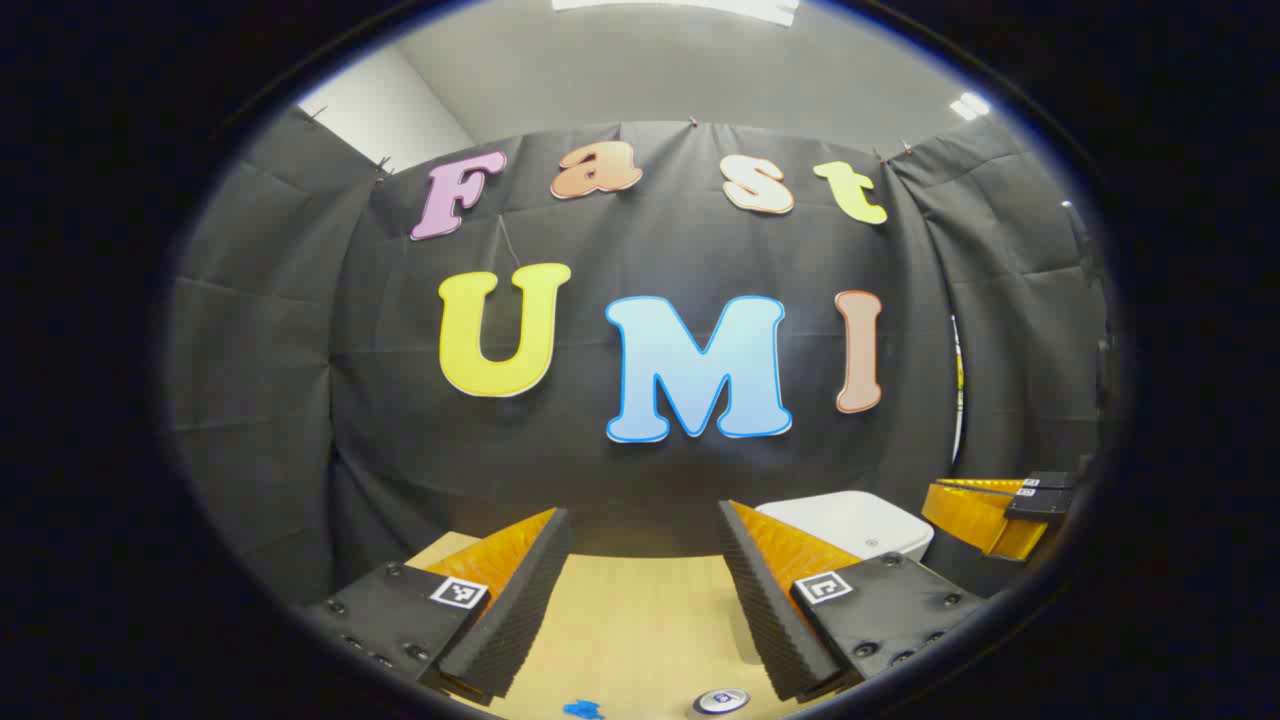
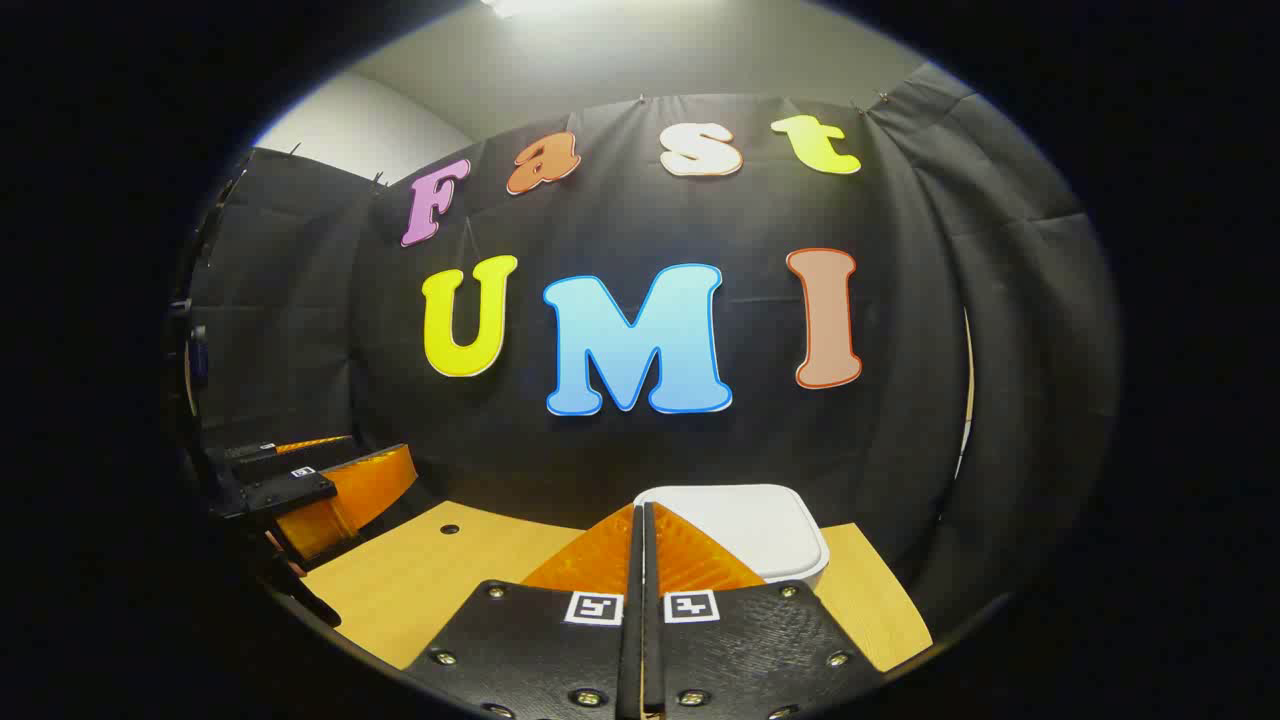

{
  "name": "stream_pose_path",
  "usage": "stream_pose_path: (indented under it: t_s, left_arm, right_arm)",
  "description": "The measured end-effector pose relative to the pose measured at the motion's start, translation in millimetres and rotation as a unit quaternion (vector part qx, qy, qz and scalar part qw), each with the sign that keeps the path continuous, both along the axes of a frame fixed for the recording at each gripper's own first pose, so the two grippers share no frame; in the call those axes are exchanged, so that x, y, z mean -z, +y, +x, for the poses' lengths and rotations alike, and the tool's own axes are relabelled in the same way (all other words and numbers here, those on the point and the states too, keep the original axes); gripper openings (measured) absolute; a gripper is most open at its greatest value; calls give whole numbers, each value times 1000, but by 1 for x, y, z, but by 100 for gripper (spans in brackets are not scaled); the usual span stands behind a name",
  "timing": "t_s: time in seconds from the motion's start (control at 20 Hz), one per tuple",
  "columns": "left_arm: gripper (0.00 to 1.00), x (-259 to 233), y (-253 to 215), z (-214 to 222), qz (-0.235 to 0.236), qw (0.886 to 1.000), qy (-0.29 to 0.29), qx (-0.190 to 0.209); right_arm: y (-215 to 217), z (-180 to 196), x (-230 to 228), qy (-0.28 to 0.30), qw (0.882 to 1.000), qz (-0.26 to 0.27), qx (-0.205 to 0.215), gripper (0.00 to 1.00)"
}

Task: Press the lid of the desktop garbage bin to open it, pick up the crumpled paper on the desktop and throw it into the bin, then pick up the pop can on the desktop and drop it into the bin, and finally close the garbage bin lid.

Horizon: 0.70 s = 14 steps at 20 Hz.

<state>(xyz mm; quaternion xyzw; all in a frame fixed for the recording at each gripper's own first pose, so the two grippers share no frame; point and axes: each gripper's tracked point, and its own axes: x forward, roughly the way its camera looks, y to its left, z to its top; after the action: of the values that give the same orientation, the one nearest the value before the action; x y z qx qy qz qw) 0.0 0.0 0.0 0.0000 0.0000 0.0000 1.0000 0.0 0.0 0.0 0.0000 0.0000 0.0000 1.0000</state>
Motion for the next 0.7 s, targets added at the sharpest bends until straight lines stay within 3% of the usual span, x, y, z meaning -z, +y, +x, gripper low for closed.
stream_pose_path:
  t_s: [0.7]
  left_arm:
    - [96, -1, -3, 37, 17, 1000, -5, 10]
  right_arm:
    - [-9, 29, 10, 14, 1000, 13, 10, 1]
